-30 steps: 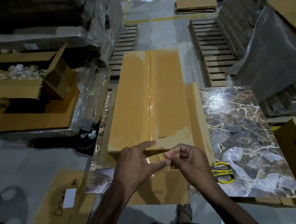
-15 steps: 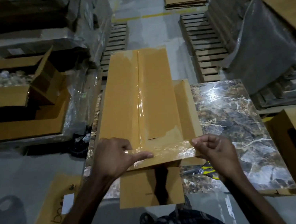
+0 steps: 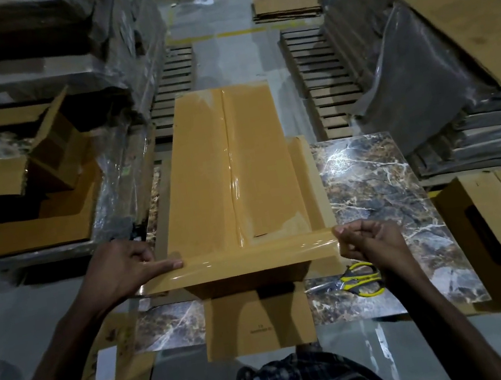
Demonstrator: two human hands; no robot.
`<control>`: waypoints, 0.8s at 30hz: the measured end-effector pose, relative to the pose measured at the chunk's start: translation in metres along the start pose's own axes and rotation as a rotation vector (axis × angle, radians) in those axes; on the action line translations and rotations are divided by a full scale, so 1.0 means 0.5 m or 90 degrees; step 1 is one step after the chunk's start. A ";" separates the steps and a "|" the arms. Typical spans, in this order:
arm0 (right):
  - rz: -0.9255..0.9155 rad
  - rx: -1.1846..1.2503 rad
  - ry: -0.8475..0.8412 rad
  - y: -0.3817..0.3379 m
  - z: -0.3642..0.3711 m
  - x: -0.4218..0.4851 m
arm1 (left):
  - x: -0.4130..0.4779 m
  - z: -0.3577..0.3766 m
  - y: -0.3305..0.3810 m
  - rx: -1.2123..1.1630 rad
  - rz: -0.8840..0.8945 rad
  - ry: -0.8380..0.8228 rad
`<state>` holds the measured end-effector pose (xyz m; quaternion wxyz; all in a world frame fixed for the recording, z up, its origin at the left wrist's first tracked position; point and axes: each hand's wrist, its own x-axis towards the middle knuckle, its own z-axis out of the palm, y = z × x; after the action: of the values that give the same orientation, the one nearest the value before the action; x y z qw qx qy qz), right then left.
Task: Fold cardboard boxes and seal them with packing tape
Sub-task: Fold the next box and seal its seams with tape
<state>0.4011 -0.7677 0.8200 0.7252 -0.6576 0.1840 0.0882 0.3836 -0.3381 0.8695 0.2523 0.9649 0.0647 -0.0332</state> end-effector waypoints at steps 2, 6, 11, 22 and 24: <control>0.008 -0.010 0.001 0.008 0.007 -0.001 | 0.004 -0.002 -0.014 0.020 0.027 -0.007; 0.016 -0.031 0.013 0.019 0.029 -0.002 | 0.015 -0.005 -0.053 0.089 0.097 0.008; 0.018 -0.038 0.037 0.026 0.043 -0.005 | 0.025 -0.017 -0.113 0.255 0.145 0.087; 0.036 -0.083 0.043 0.038 0.047 0.001 | 0.060 0.003 -0.130 0.321 0.080 -0.032; 0.040 -0.084 0.048 0.042 0.053 0.003 | 0.057 0.006 -0.134 0.310 0.070 -0.042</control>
<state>0.3988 -0.7390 0.8020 0.6695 -0.7009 0.2255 0.0981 0.4023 -0.2788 0.8317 0.0161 0.9977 -0.0057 -0.0654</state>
